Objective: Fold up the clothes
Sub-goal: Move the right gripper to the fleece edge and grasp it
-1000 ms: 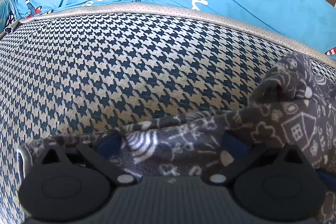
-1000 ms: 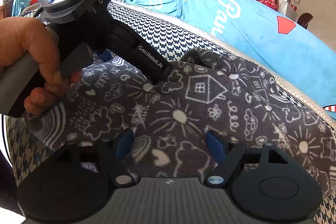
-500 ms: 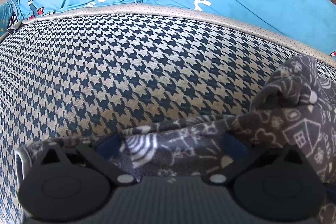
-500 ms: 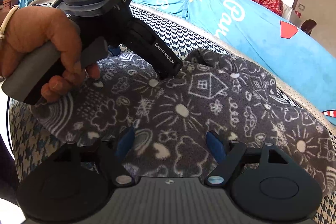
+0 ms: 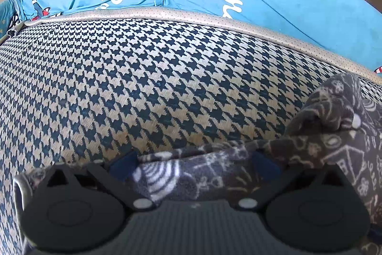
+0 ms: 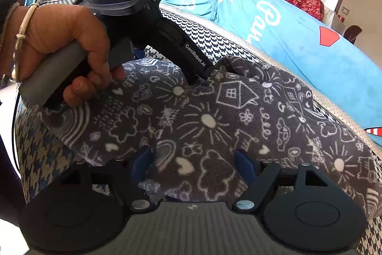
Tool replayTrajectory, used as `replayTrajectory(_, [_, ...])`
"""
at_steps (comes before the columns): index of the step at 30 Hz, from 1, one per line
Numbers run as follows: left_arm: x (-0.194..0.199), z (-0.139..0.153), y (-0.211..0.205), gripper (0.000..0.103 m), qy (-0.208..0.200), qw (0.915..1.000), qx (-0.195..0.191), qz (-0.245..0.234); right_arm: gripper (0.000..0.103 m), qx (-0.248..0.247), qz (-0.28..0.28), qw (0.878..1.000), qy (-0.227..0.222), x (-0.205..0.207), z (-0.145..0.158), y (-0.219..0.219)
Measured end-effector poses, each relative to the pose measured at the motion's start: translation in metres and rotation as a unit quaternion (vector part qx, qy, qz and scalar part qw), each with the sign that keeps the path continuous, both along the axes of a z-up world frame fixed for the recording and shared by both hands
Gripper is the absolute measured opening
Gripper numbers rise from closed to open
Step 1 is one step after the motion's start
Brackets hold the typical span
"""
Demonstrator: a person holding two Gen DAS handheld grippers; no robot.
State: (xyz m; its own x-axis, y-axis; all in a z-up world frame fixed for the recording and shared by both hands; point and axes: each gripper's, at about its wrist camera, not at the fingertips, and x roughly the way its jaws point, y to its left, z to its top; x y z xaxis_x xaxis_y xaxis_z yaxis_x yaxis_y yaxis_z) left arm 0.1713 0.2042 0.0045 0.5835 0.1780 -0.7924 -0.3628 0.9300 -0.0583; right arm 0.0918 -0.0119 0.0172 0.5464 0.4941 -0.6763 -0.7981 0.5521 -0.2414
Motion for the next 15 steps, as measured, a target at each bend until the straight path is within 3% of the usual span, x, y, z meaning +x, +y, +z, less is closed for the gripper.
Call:
replayTrajectory(4, [-0.004,0.001,0.003,0.103,-0.008,0.9999,-0.011,0.000,0.076,-0.007,0.006,1.000,-0.002,-0.005,0.002,-0.003])
replayTrajectory(10, [-0.011,0.006,0.016,0.103,-0.030,0.9969,-0.062,0.038,0.077,-0.026,0.015,1.000,-0.007,-0.016,0.002,-0.008])
replayTrajectory(11, [-0.013,0.007,0.017,0.103,-0.033,0.9962,-0.069,0.043,0.079,-0.032,0.019,0.999,-0.007,-0.018,0.001,-0.009])
replayTrajectory(13, [-0.017,0.008,0.019,0.103,-0.035,0.9955,-0.075,0.045,0.093,-0.067,0.036,0.997,-0.012,-0.024,-0.005,-0.010])
replayTrajectory(15, [-0.019,0.009,0.019,0.103,-0.034,0.9963,-0.069,0.039,0.093,-0.084,0.049,0.995,-0.035,-0.033,-0.008,-0.011])
